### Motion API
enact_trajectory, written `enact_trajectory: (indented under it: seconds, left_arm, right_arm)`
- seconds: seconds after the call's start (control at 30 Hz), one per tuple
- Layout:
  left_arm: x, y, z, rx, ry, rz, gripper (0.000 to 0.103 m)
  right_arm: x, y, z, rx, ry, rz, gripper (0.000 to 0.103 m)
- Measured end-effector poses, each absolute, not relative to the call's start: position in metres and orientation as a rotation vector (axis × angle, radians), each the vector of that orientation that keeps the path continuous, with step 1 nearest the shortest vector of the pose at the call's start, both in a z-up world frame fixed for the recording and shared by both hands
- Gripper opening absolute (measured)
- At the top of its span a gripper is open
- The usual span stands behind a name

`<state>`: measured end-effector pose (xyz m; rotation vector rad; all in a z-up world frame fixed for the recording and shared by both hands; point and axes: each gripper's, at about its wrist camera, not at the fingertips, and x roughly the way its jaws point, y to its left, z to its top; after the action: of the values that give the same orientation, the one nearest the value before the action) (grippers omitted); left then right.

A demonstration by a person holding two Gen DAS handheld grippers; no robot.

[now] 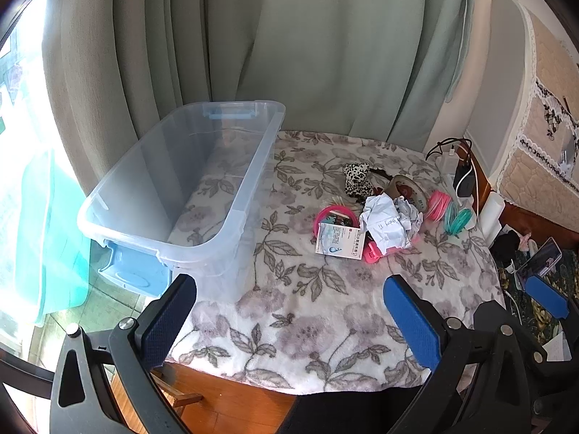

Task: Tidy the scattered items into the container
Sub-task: 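Move both tools toward the pile of items on the bed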

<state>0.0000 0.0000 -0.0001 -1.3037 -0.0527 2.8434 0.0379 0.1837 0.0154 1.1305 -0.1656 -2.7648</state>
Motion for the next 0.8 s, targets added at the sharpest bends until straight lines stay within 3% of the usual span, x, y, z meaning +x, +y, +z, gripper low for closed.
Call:
enact_trajectory:
  seconds: [0.8]
  left_arm:
    - [0.009,0.007,-0.004,-1.191,-0.055,2.902,0.103]
  right_arm:
    - [0.043,0.181,0.020,0.940,-0.118,-2.859,0.103]
